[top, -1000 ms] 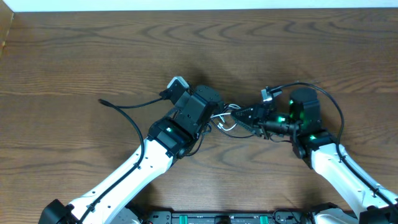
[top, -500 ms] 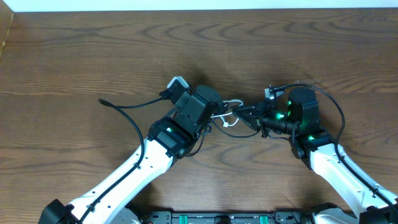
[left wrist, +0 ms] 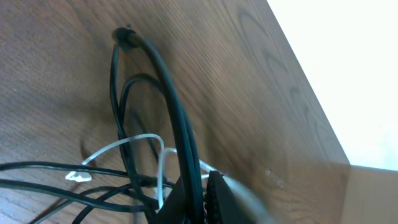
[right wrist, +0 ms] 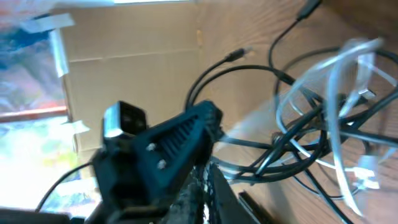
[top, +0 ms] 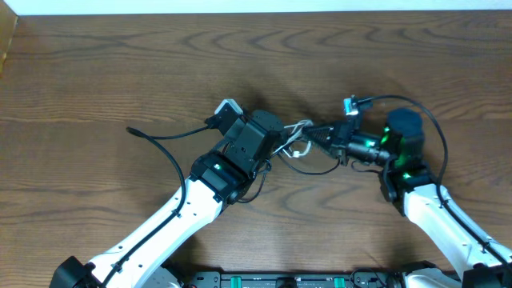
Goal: Untangle cables
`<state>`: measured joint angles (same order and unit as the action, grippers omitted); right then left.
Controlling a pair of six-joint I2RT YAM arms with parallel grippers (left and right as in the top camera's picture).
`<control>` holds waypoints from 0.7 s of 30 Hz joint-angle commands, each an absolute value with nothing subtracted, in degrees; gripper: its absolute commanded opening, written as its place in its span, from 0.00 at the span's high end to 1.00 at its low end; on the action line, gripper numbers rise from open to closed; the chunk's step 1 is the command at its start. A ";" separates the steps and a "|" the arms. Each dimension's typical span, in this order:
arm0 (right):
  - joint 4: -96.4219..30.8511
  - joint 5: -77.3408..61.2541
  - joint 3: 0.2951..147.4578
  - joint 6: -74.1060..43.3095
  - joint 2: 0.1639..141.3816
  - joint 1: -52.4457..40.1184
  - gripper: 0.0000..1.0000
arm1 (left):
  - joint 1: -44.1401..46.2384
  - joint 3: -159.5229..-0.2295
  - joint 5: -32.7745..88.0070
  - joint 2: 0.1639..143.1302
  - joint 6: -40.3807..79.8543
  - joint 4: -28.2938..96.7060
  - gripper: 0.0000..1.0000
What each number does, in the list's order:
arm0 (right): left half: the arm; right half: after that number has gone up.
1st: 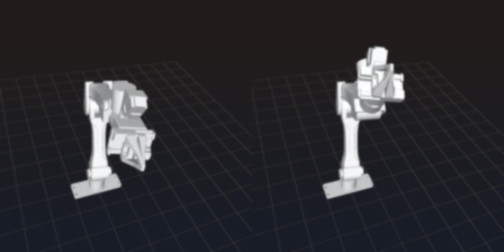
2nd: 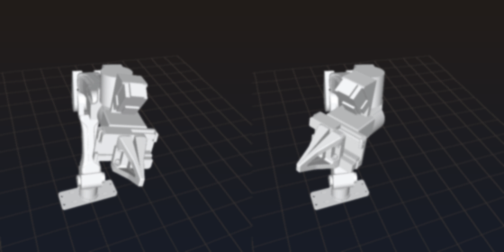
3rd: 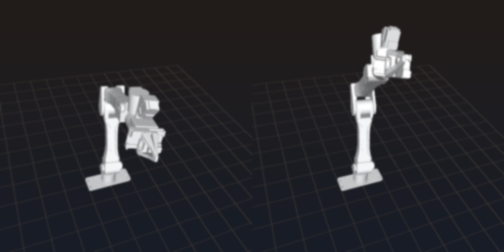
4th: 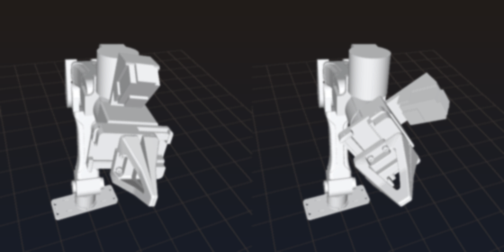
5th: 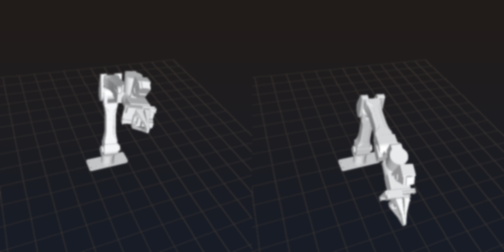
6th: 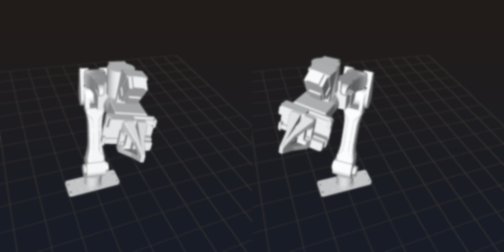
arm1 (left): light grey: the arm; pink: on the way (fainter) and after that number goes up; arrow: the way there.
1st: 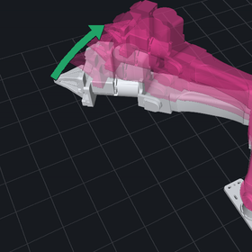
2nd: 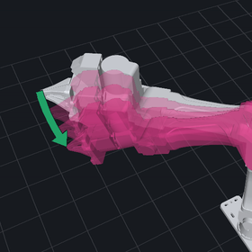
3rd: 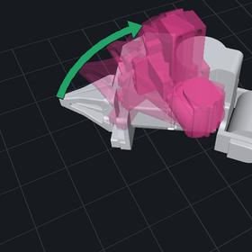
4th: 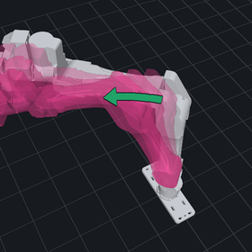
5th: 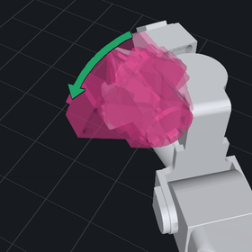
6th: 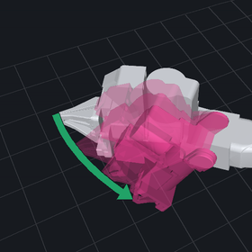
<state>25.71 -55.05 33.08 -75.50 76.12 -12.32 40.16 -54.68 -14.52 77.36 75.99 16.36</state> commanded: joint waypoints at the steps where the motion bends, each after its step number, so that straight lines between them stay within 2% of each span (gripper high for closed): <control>1: 25.54 -60.07 33.26 -75.48 75.88 -8.71 0.66 | 39.92 -55.24 -15.94 77.14 74.54 16.45 0.92; 3: 24.47 -60.60 33.26 -76.55 75.88 -7.09 0.47 | 39.92 -55.24 -15.94 77.14 74.56 16.45 0.92; 4: 24.05 -60.66 33.26 -77.12 75.88 -6.39 0.51 | 39.92 -55.24 -15.94 77.14 74.56 16.45 0.92; 5: 23.59 -60.80 33.26 -77.19 75.88 -5.78 0.75 | 39.92 -55.24 -15.94 77.14 74.56 16.45 0.92; 6: 23.33 -60.86 33.26 -77.67 75.88 -5.34 0.94 | 39.92 -55.24 -15.94 77.14 74.56 16.45 0.92; 7: 23.31 -61.01 33.26 -78.26 75.88 -5.17 0.99 | 39.92 -55.24 -15.94 77.14 74.56 16.45 0.92; 21: 23.35 -62.81 33.26 -88.05 75.88 -5.02 0.99 | 39.92 -55.24 -15.94 77.14 74.56 16.45 0.92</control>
<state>23.40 -61.06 33.06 -83.72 76.12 -5.30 40.16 -54.68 -14.52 77.36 75.96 16.51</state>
